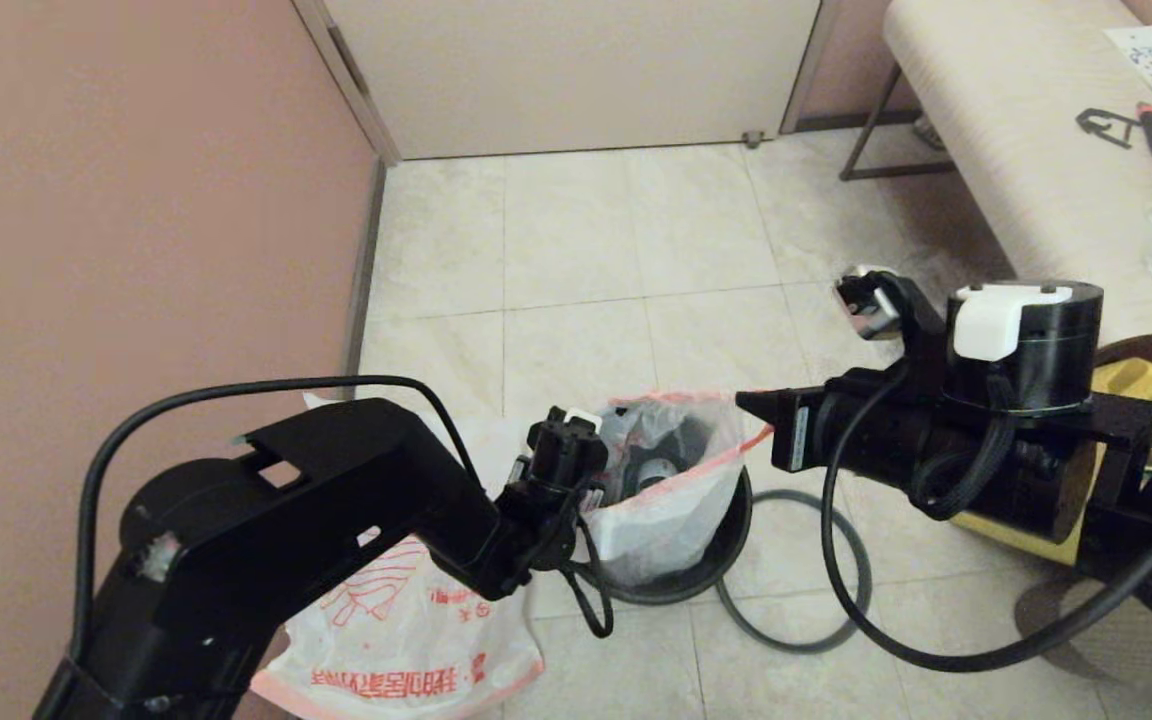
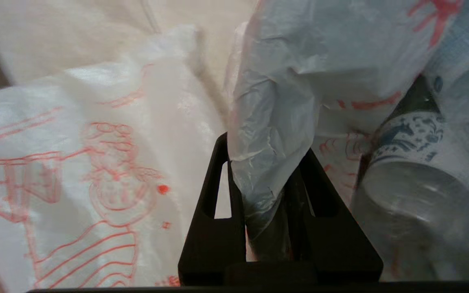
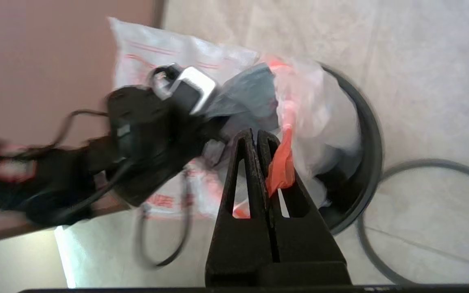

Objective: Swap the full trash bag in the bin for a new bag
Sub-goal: Place the trash bag on the floor

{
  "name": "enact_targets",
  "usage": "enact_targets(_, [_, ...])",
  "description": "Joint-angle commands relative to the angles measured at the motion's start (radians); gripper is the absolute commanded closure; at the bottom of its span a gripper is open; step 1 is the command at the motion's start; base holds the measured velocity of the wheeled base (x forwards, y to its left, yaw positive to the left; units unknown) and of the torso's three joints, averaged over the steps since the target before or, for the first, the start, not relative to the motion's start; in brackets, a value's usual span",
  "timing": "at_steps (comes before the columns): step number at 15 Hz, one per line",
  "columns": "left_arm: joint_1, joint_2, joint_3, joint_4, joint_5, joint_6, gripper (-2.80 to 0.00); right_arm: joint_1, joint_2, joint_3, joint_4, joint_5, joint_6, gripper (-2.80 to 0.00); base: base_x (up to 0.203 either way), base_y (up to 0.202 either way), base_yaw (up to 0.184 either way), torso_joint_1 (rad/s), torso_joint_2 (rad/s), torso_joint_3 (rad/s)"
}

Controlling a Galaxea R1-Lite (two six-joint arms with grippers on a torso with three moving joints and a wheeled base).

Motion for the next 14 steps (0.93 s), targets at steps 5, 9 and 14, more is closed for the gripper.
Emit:
enact_targets(5, [-0.003, -0.029, 0.001, -0.009, 0.011, -0.034, -2.80, 0.006, -0.029, 0.014, 0.004, 0.000, -0.002, 0.00, 0.000, 0.000, 0.000, 0.000, 0.00, 0.000])
enact_targets(9, [-0.023, -0.110, 0.051, -0.009, 0.007, -0.062, -2.80, 0.009, -0.021, 0.017, 0.031, -0.001, -0.015, 0.00, 0.000, 0.000, 0.000, 0.000, 0.00, 0.000])
enact_targets(14, [-0.031, -0.298, 0.188, -0.008, 0.005, -0.112, 0.00, 0.022, -0.020, 0.008, 0.047, -0.011, -0.046, 0.00, 0.000, 0.000, 0.000, 0.000, 0.00, 0.000])
